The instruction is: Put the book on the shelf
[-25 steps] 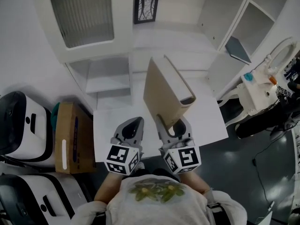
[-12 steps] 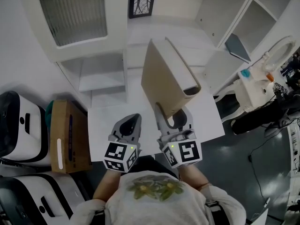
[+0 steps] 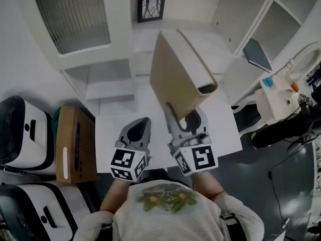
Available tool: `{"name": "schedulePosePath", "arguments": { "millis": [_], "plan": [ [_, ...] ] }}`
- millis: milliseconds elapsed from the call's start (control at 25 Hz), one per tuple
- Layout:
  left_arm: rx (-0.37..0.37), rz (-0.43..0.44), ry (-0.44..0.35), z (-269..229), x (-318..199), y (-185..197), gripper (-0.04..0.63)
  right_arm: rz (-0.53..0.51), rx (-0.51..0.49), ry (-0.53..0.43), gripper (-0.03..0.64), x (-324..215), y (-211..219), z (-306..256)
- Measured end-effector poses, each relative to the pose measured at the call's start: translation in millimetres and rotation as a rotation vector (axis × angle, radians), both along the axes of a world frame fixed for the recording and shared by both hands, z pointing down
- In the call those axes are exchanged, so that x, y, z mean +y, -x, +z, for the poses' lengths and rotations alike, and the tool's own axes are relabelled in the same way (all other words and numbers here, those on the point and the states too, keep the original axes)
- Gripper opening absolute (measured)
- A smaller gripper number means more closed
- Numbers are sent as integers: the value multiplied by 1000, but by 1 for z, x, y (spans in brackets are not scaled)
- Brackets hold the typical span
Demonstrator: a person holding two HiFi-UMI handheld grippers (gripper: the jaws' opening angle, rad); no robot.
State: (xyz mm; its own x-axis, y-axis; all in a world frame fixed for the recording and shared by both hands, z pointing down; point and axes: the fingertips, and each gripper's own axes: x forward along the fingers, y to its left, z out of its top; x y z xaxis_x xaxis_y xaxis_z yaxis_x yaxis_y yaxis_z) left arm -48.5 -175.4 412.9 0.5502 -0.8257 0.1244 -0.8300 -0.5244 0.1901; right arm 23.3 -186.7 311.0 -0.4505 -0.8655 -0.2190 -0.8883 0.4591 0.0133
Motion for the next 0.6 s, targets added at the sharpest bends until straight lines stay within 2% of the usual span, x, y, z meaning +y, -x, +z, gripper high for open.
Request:
{"name": "schedulePosePath", "arguments": {
  "millis": [600],
  "plan": [
    [-24, -29, -22, -10, -10, -9, 28, -5, -21, -67, 221, -17, -9, -32]
  ]
}}
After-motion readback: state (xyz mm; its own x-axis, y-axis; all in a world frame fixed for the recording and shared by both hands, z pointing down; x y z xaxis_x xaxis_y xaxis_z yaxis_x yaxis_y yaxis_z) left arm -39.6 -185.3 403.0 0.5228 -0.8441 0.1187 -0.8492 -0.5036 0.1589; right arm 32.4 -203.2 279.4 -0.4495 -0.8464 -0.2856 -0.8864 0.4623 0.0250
